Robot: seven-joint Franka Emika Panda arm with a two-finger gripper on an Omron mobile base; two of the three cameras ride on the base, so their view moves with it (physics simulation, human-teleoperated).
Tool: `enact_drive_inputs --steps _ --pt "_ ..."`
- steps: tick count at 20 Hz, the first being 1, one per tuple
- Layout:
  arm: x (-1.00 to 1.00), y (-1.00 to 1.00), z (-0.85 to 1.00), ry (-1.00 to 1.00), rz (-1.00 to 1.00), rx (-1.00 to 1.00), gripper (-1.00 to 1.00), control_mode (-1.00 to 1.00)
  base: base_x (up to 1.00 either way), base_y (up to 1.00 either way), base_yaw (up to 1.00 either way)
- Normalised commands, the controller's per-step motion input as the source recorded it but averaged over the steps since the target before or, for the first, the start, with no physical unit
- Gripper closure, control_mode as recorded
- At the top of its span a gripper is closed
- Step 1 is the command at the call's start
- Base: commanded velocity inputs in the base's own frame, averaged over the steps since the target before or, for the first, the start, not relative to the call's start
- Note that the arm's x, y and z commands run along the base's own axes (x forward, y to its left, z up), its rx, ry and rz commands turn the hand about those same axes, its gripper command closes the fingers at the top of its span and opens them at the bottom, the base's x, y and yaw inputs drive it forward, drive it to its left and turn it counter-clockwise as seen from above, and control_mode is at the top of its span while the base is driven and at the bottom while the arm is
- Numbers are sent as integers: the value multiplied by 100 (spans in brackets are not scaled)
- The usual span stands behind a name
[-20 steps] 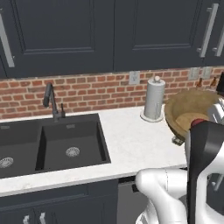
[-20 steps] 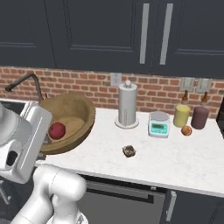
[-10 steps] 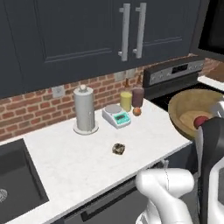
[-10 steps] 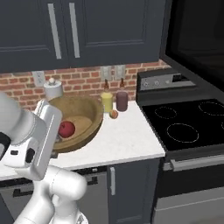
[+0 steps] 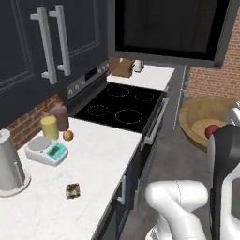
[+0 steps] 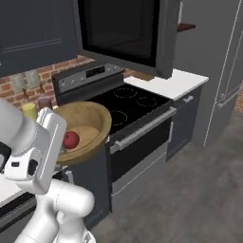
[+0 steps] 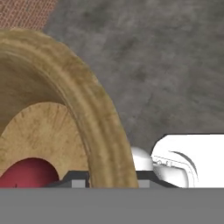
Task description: Pick the tomato from the sink and place it in the bowl. Then pick the bowl and place it in the microwave. Then close the microwave door and press the start button.
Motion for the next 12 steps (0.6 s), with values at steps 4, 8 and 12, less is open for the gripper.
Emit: enact_drive_inputs --steps 4,8,12 --pt "0 0 0 0 0 0 100 100 2 -92 -73" --pt "0 0 0 0 0 0 100 100 21 -100 -59" --pt "0 0 0 0 0 0 100 100 75 -100 -27"
